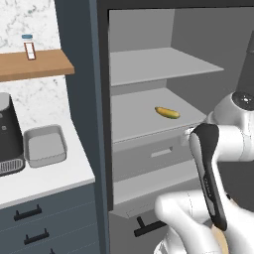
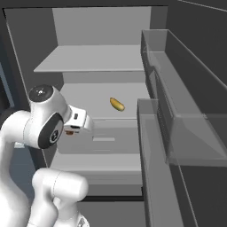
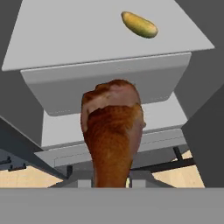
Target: Place one cucumber and one chicken drumstick in each tupperware on the nearby counter, to pack two identical lunches.
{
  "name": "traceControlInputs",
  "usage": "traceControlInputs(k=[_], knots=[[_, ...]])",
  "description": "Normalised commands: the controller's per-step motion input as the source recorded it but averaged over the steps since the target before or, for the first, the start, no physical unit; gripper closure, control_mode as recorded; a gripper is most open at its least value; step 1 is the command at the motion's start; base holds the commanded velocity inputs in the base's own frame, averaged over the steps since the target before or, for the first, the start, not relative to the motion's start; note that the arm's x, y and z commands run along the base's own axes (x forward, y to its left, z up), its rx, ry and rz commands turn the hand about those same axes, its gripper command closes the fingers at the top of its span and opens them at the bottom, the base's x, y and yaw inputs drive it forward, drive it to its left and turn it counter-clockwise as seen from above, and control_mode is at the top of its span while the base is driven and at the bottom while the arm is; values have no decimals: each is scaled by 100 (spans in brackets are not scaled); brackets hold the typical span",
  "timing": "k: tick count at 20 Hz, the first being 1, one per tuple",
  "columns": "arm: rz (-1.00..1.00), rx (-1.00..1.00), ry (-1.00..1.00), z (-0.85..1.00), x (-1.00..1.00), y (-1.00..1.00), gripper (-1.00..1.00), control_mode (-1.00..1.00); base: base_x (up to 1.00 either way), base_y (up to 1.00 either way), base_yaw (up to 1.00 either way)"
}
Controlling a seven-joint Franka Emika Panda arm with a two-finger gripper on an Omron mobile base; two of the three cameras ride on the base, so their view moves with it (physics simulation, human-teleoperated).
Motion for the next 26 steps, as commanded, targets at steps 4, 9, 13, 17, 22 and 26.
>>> traceControlInputs(k=[4,9,13,17,22,26], knots=[[0,0,5,-59,-87,2,100,-100,0,0,0],[0,0,0,-12,-39,35,100,-100,0,0,0],[-1,0,0,-19,-8,42,100,-100,0,0,0],[0,0,0,-40,0,5,100,-100,0,0,0],[0,0,-1,-16,0,0,100,-100,0,0,0],[0,0,0,0,0,0,100,-100,0,0,0]])
